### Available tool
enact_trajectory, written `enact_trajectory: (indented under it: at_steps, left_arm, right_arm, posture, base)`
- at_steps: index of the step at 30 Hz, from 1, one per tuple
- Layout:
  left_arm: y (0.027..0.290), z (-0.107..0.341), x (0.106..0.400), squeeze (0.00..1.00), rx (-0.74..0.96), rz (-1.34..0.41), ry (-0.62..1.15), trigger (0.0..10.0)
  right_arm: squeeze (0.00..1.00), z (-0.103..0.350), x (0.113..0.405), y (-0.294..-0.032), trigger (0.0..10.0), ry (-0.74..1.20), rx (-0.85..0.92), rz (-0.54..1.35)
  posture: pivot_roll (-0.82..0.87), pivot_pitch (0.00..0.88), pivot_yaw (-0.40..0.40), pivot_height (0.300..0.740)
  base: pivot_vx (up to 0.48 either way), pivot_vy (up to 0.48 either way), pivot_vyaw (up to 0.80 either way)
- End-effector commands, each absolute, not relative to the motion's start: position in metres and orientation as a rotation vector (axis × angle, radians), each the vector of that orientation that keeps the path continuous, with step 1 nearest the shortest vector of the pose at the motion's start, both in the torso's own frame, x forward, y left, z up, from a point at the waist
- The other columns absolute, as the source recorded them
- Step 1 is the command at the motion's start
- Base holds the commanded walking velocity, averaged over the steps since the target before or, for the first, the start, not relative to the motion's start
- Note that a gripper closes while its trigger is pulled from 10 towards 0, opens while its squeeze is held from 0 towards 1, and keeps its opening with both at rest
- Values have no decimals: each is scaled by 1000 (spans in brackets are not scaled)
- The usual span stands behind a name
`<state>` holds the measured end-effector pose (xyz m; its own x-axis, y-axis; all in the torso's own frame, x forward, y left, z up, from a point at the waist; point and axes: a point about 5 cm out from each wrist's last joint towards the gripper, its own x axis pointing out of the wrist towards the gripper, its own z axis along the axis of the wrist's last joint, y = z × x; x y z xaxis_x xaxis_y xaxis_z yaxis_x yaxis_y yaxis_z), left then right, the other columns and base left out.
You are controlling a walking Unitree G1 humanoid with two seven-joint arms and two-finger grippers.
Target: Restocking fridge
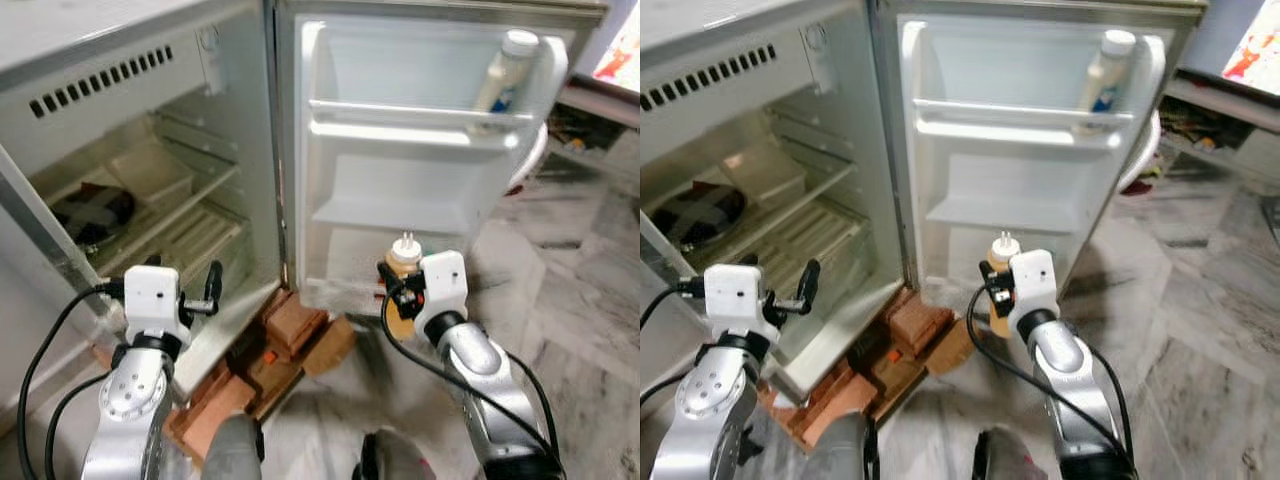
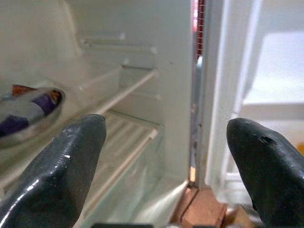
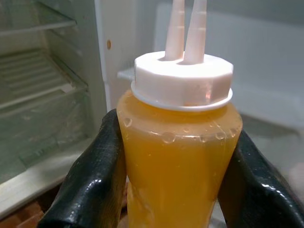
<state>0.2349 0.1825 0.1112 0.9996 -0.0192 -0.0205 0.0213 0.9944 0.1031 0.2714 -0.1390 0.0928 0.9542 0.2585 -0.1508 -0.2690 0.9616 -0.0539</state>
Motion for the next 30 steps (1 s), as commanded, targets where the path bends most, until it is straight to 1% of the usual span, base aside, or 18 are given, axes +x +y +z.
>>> enact_trajectory:
  at_steps: [1, 4, 8, 15, 30]
  left_arm:
    - [180, 115, 234, 0, 107, -31, 8, 10000]
    - [180, 115, 234, 0, 105, -33, 8, 10000]
    - [180, 115, 235, 0, 106, -34, 10, 10000]
    - [180, 115, 235, 0, 103, -43, 3, 10000]
    - [178, 117, 237, 0, 101, -54, -7, 10000]
  right_arm:
    - [0, 101, 275, -139, 10000, 108, -78, 275]
    - [0, 101, 276, -137, 10000, 109, -78, 282]
    - [0, 100, 277, -136, 10000, 106, -79, 288]
    - [0, 101, 277, -136, 10000, 100, -80, 287]
    - [0, 107, 286, -133, 10000, 54, -111, 303]
  posture:
    - [108, 77, -35, 660]
    - [110, 77, -36, 656]
    - [110, 79, -35, 631]
    - [107, 80, -35, 631]
    - [111, 79, -38, 631]
  base:
    - [0, 0, 0]
    - [0, 0, 0]
    - [0, 0, 0]
    - [0, 0, 0]
    - [286, 0, 0]
